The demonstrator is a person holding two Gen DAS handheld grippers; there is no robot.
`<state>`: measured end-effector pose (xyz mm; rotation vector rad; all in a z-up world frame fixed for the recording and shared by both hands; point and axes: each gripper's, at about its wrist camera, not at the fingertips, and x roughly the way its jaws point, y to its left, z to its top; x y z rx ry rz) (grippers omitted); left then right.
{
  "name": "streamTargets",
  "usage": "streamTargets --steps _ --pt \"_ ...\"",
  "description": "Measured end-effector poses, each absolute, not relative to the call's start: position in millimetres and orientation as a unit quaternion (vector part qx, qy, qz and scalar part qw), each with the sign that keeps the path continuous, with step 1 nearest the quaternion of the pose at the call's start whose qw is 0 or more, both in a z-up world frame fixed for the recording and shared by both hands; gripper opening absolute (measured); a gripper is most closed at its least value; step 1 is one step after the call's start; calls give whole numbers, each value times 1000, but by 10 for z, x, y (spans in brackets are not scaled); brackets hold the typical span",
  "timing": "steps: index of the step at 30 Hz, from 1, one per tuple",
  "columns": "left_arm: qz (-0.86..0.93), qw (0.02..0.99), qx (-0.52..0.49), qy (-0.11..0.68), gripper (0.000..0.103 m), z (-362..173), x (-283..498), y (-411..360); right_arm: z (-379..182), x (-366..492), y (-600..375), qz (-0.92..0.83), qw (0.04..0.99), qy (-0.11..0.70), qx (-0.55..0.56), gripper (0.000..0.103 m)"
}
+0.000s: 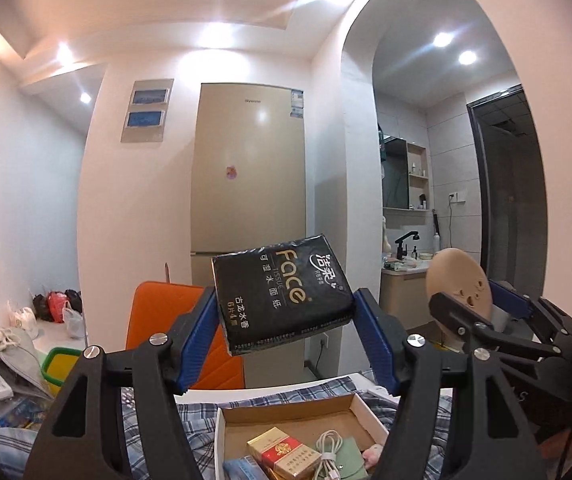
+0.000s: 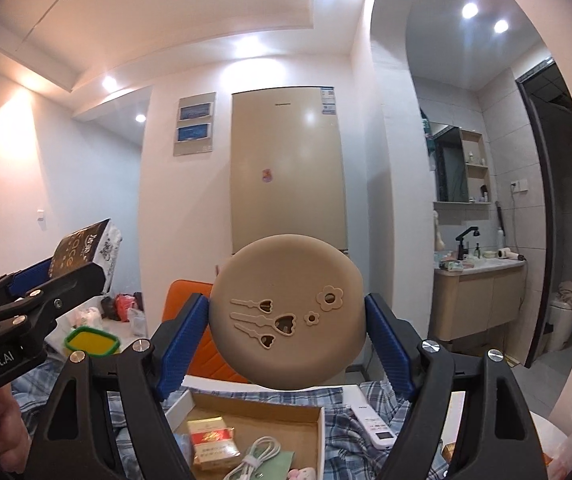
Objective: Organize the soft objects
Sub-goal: 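Carry the black pack and beige disc up and over the box with both tools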
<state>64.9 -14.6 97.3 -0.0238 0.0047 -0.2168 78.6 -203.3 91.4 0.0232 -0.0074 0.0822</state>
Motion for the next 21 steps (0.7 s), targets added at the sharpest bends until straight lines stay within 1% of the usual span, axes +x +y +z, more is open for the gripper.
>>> streamTargets --steps 5,9,15,21 --pt "-104 994 -37 17 66 788 827 -86 733 983 -2048 34 999 9 16 81" --pt "-96 994 -30 38 66 617 994 -108 544 1149 -2047 33 999 30 16 81" --pt "-92 991 -36 92 66 360 1241 -43 268 1367 -1964 32 997 67 -1 81" --pt "-90 985 -11 144 66 112 1404 -104 16 1580 -1918 33 993 112 -8 81"
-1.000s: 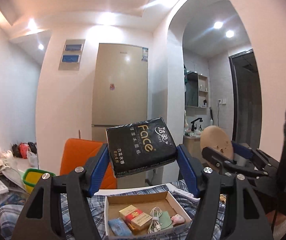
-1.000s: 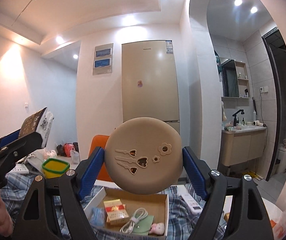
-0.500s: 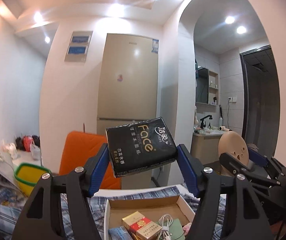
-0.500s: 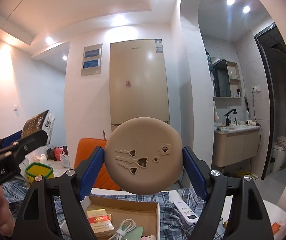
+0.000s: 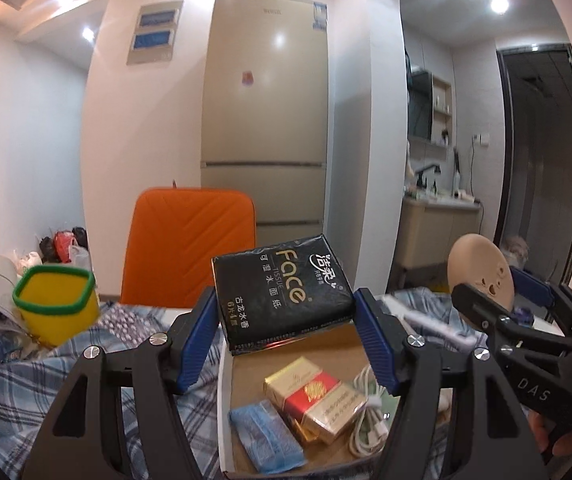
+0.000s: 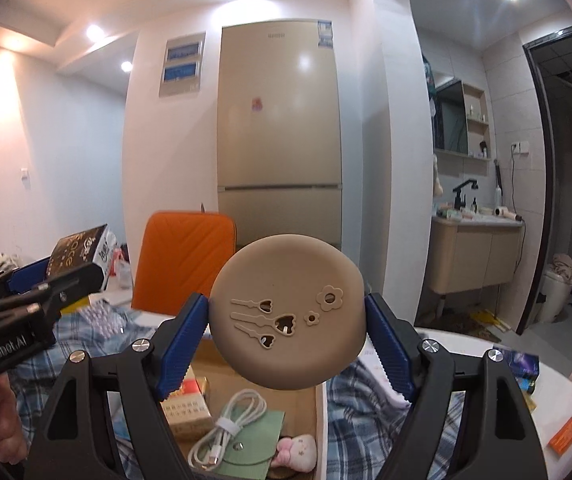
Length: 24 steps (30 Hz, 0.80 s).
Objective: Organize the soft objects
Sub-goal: 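Carry the black pack and beige disc up and over the box with both tools, then open the left tool to drop the black pack while the right tool releases the disc into the box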
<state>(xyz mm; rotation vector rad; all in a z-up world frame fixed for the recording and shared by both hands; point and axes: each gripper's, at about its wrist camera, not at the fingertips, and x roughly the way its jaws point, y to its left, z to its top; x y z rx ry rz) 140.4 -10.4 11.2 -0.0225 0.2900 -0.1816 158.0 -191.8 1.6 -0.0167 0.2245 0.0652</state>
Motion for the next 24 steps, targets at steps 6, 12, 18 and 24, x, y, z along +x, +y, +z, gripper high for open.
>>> streamTargets --steps 6,12,18,24 --pt "-96 979 -5 181 66 -77 1526 -167 -145 1736 -1885 37 988 149 -16 81" --pt "-90 974 2 207 66 -203 1620 -179 -327 1868 -1891 39 981 188 -18 81" --pt "-92 972 -2 215 66 -226 1664 -153 -403 1960 -1894 45 976 212 -21 81" --pt "-91 972 -1 216 66 -234 1674 -142 -481 1980 -1870 48 973 223 -26 81"
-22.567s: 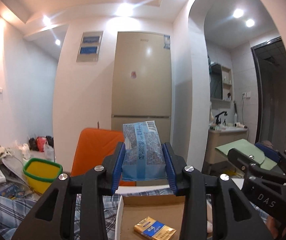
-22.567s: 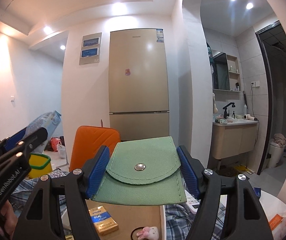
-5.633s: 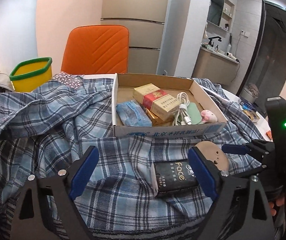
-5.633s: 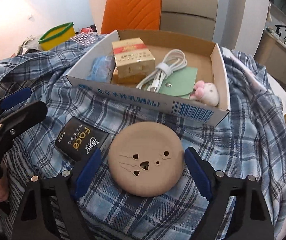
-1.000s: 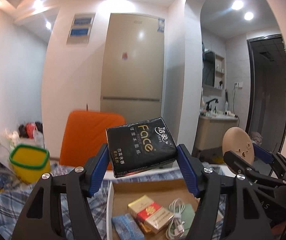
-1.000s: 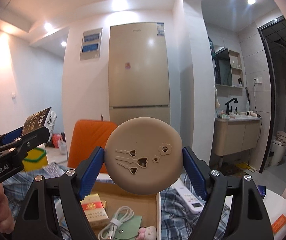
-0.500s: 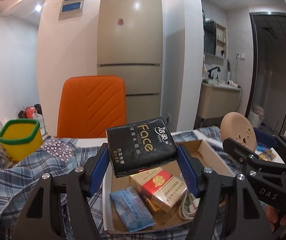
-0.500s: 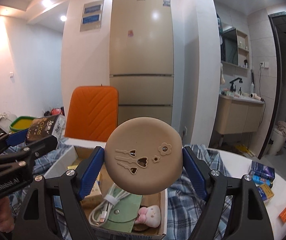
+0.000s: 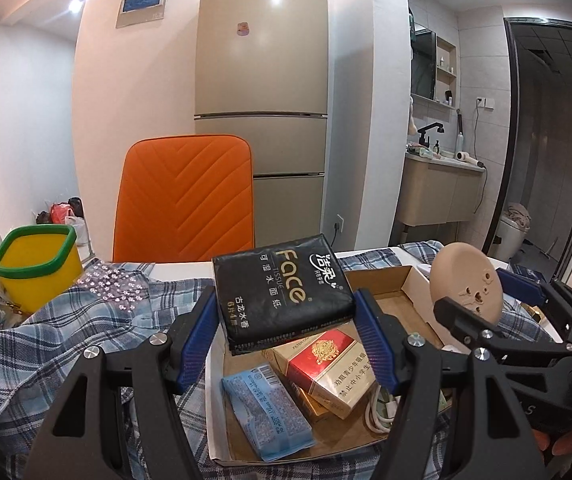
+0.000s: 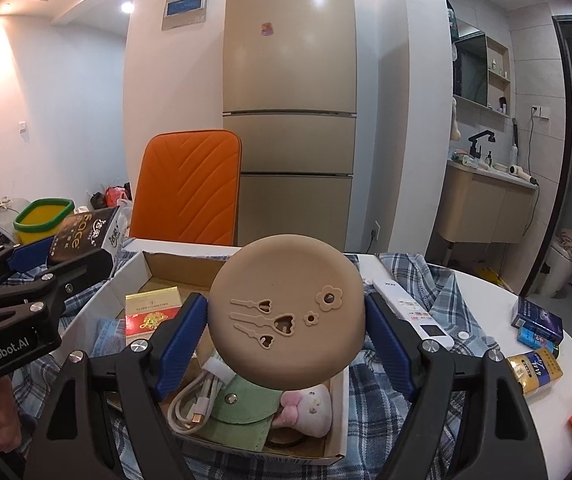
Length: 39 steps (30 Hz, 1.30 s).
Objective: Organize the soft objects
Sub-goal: 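Open the left tool to drop the black pack while the right tool releases the disc into the box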
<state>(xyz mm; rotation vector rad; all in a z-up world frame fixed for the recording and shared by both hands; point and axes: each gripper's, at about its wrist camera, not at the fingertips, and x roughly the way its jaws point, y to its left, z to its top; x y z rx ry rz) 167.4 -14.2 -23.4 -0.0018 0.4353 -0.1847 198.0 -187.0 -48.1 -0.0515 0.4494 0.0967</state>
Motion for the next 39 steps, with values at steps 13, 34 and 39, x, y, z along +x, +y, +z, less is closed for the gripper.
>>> streamTargets --steps 13,34,39 --pt "-82 978 -12 190 103 -219 1630 -102 -559 1996 -1957 32 971 237 -13 89" --pt "-81 991 -18 106 103 281 1202 -86 -126 1705 -2062 10 987 159 5 91" --pt "-93 994 -27 58 103 576 948 -74 223 1387 -2098 -1 996 87 7 102"
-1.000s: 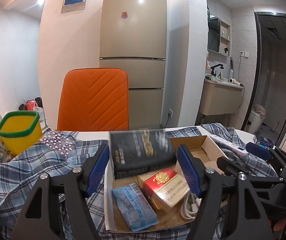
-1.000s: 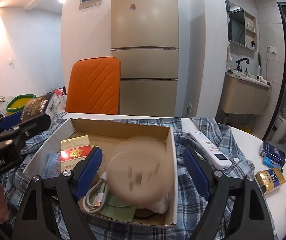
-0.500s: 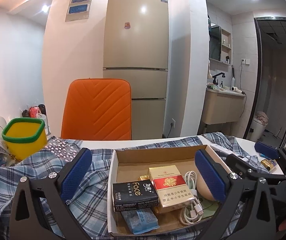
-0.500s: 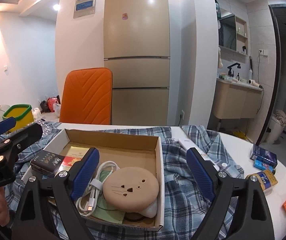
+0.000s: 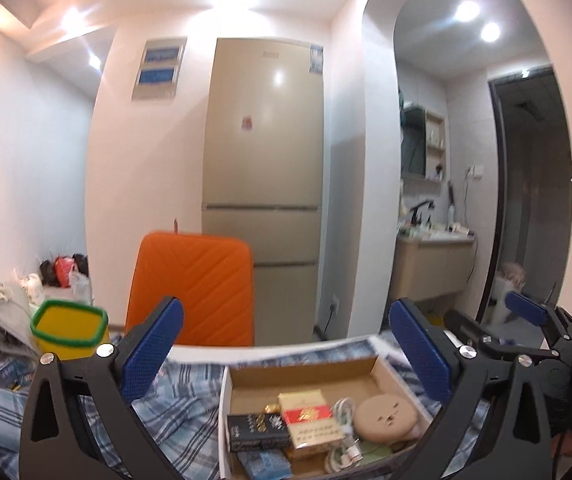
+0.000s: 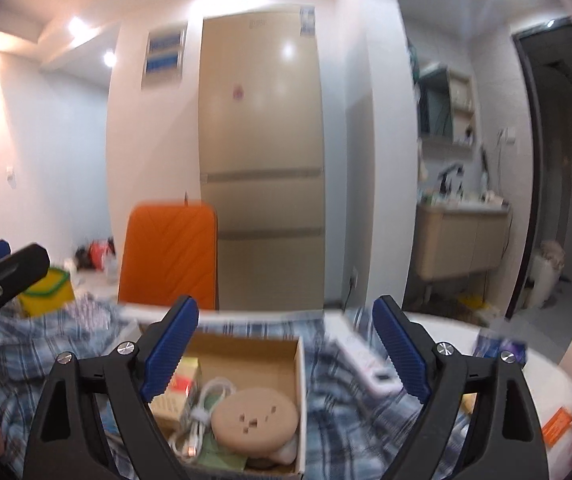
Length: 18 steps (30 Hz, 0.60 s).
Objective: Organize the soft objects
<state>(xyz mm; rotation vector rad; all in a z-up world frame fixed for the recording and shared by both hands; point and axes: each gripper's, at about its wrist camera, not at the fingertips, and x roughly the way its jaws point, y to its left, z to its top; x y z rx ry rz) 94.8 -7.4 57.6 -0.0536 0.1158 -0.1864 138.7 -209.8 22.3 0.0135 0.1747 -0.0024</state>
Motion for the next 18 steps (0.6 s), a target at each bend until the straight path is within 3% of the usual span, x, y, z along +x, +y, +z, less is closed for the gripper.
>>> streamTargets --steps 18 --pt "-85 995 -30 -36 103 981 125 78 884 444 -2265 6 999 -12 33 103"
